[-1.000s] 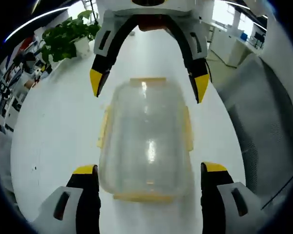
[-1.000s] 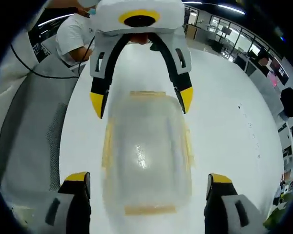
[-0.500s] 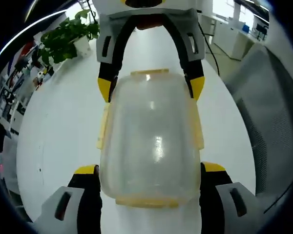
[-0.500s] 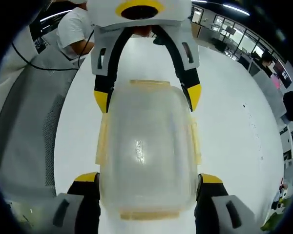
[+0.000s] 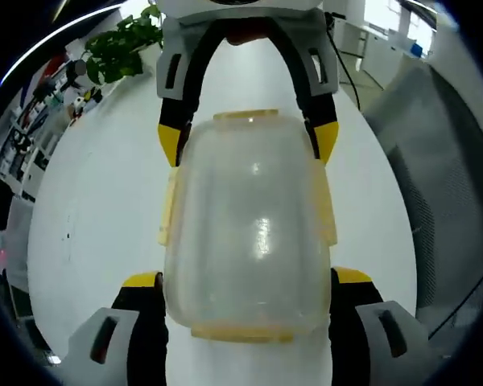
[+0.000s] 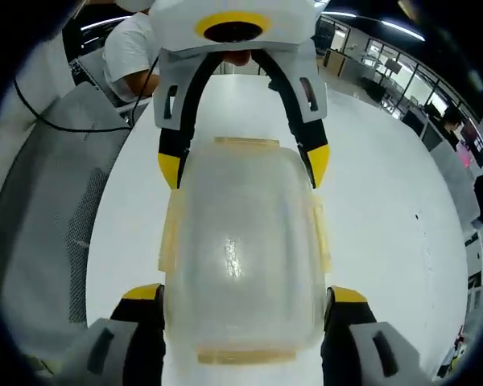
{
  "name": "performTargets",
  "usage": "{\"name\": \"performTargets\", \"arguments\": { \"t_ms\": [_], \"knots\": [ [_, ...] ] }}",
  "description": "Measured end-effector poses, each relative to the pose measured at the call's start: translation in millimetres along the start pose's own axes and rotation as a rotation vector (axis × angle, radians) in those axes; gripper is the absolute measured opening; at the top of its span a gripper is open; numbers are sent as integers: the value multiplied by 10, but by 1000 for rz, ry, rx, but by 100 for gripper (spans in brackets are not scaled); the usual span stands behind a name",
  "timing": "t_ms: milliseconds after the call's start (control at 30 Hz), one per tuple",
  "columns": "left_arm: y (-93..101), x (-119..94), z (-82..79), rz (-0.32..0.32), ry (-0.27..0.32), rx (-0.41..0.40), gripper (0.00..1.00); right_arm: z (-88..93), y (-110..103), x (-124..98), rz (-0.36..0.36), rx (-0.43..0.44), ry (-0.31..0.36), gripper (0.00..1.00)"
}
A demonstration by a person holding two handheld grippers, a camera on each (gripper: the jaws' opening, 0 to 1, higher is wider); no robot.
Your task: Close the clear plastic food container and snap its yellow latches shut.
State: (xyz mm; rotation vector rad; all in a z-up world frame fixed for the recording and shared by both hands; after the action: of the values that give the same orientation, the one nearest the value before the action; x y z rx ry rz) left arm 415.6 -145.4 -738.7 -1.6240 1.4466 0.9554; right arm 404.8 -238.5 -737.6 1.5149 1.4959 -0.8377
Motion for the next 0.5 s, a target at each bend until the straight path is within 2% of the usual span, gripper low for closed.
{"name": "performTargets", "arguments": {
  "t_ms": [500],
  "knots": [
    [-82,-412,850,-32,-48,-45,81,-834,101,405,-27,-62,19,80]
  ]
}}
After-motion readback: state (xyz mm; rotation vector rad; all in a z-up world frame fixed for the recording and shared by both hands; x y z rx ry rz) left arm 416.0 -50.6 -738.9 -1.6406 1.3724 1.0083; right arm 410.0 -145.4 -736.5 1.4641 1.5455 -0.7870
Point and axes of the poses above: the point that each gripper's makers call its tool centre point, and the gripper's own axes: x roughly forward along the fingers, y roughly to its right, z roughly out of its underside, the point moved 3 cm from there along -x, roughly backward along the fingers, and after that the axes turned 7 degrees about -x, right-handed, at the moved point
